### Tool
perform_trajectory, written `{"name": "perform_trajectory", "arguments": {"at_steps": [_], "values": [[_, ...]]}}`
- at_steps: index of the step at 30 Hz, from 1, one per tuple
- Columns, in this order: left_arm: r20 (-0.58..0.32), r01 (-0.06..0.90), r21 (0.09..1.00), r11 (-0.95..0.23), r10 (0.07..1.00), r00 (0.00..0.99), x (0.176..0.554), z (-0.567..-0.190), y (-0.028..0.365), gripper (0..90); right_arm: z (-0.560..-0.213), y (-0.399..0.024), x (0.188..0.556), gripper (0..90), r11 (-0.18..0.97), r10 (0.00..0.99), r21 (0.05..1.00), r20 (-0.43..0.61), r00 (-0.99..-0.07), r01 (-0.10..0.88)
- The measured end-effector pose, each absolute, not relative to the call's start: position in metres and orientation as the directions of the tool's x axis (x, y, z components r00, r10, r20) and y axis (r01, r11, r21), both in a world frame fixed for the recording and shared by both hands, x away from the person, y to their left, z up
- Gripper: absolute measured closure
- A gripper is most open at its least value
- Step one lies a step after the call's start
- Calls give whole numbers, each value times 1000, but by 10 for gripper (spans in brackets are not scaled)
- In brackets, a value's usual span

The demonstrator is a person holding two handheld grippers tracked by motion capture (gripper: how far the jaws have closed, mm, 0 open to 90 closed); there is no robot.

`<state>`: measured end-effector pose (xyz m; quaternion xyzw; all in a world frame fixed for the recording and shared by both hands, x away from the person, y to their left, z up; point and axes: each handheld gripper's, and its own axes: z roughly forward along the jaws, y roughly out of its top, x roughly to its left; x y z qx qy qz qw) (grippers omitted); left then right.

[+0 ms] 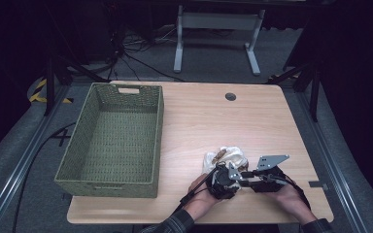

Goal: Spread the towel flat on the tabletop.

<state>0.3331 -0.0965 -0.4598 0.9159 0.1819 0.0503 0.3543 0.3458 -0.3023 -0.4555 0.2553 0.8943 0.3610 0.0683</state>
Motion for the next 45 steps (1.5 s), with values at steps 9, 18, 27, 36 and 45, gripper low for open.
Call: {"name": "perform_trajectory", "arguments": {"at_steps": [9,18,27,36,45], "values": [[-62,329,657,-678,386,920,337,-458,-93,874,-453,-307,347,862,604,512,686,57,-857,406],[-90,342,689,-638,393,915,341,-445,-75,875,-448,-319,348,866,592,528,693,51,-848,411],[-106,359,695,-623,406,908,344,-436,-56,875,-445,-333,347,871,589,554,687,39,-832,425],[-107,382,705,-598,443,890,344,-434,-40,875,-442,-354,343,876,570,589,687,39,-807,450],[-108,407,718,-565,487,867,347,-429,-21,877,-439,-388,340,878,519,649,695,57,-758,497]]}}
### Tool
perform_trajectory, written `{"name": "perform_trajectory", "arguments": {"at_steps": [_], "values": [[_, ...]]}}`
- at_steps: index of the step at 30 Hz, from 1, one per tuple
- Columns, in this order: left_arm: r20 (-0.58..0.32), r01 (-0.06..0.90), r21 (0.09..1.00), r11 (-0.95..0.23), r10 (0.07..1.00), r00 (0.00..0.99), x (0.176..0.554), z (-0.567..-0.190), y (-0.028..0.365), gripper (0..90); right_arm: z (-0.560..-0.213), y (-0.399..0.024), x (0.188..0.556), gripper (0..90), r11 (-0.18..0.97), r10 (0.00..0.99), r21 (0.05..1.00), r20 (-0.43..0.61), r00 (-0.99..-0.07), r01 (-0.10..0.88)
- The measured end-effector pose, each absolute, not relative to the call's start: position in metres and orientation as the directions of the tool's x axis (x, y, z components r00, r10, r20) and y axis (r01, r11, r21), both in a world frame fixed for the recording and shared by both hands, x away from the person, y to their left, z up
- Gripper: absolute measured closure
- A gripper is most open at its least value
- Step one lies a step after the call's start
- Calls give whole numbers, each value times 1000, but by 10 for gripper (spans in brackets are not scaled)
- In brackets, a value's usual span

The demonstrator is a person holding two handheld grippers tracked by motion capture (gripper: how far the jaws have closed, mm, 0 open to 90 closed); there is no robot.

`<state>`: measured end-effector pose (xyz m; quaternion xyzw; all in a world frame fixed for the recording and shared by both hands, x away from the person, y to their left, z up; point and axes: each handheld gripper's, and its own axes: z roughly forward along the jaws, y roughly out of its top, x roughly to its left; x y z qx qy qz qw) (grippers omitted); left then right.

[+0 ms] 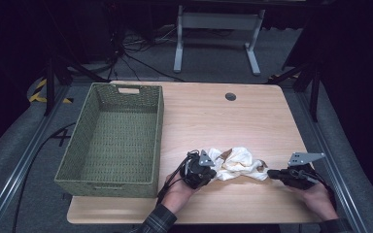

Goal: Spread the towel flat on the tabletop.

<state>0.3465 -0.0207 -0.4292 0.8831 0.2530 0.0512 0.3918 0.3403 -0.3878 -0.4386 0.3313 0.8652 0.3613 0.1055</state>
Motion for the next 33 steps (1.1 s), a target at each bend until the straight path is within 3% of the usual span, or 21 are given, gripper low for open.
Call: {"name": "perform_trajectory", "arguments": {"at_steps": [16,19,20,25,28,33], "values": [[-106,443,697,-564,530,841,343,-430,-7,873,-442,-418,329,876,497,687,677,76,-723,543],[-114,446,699,-559,528,842,343,-429,-7,828,-442,-416,328,825,505,676,678,73,-733,534],[-114,440,710,-549,527,842,342,-427,-5,809,-441,-414,327,760,500,672,686,77,-736,528],[-114,425,736,-526,523,844,340,-419,-4,743,-437,-412,326,735,492,667,708,67,-742,506],[-112,413,752,-514,517,848,339,-415,-4,729,-434,-409,326,764,495,655,718,61,-753,489],[-128,430,702,-568,494,860,340,-426,-14,845,-436,-404,330,861,512,645,705,62,-762,491]]}}
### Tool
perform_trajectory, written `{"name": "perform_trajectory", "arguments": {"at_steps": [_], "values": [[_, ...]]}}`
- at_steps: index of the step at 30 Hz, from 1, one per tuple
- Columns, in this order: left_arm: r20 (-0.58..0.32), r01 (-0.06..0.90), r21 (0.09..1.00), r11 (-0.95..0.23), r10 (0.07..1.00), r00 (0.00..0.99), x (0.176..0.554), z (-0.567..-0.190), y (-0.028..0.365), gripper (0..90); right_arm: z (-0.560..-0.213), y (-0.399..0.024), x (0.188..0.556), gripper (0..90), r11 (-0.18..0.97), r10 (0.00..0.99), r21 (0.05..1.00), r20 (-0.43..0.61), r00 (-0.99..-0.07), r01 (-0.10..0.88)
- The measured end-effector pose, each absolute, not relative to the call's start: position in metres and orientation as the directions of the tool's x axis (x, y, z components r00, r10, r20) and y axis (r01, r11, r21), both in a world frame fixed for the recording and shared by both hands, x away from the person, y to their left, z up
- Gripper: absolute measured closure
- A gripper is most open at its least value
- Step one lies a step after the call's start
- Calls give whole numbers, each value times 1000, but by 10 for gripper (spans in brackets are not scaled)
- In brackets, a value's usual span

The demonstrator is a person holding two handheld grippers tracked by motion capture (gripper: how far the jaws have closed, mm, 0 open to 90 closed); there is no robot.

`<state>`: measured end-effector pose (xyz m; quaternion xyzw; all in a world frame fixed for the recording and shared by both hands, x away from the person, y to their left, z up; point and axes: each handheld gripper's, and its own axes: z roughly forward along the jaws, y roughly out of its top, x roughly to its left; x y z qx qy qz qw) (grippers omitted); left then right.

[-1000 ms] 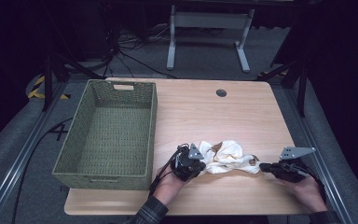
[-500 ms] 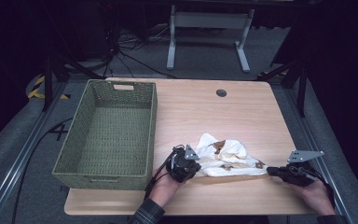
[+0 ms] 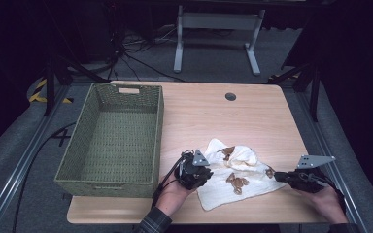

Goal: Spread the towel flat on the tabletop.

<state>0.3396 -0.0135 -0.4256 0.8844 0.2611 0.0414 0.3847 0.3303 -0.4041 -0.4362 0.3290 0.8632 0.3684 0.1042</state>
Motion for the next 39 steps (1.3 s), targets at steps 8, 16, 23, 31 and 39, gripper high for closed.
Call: {"name": "perform_trajectory", "arguments": {"at_steps": [8,16,23,31,39], "values": [[-130,466,611,-640,500,856,345,-451,-24,875,-444,-394,351,891,554,636,672,39,-771,491],[-112,469,594,-653,510,853,347,-454,-24,879,-448,-391,349,894,589,626,637,28,-779,497],[-101,479,599,-641,533,840,354,-454,-20,878,-449,-390,330,894,596,603,630,59,-796,498],[-96,479,601,-640,537,838,354,-454,-19,872,-447,-385,317,874,616,578,624,58,-814,481],[-67,466,597,-653,538,840,353,-454,-22,892,-435,-388,335,815,552,617,682,52,-785,479]]}}
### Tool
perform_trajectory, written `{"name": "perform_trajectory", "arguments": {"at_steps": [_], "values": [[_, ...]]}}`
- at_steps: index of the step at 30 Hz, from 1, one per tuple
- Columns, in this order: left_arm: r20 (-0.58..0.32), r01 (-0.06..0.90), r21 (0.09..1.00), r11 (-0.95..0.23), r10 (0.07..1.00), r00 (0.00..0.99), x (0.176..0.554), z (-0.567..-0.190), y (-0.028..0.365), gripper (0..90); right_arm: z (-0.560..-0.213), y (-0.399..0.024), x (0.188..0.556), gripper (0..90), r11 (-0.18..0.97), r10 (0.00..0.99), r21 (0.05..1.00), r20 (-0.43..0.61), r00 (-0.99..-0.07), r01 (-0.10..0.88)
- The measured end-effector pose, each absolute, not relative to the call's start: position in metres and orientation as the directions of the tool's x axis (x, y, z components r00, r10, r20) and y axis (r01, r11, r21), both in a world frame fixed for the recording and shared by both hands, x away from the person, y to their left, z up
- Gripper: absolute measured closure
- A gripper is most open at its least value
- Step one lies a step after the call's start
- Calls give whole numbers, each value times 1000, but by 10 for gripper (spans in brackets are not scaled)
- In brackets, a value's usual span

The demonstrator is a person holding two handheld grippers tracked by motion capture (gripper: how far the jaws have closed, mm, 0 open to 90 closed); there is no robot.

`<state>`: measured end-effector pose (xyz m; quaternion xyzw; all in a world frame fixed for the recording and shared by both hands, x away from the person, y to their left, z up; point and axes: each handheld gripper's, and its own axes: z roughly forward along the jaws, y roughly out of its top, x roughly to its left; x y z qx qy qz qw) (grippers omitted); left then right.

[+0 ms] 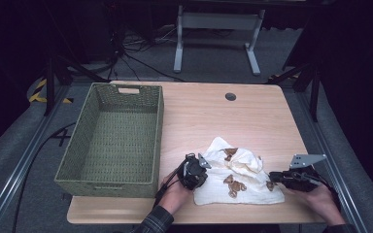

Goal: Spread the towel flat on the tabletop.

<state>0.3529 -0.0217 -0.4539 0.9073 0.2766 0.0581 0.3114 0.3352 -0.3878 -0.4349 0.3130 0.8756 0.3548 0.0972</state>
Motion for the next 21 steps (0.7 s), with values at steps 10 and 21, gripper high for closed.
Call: {"name": "perform_trajectory", "arguments": {"at_steps": [10,21], "values": [[-53,462,588,-664,538,841,352,-453,-23,895,-433,-383,375,741,500,672,699,58,-738,511],[-49,457,585,-670,533,844,352,-453,-23,895,-447,-368,397,742,532,673,652,61,-737,540]]}}
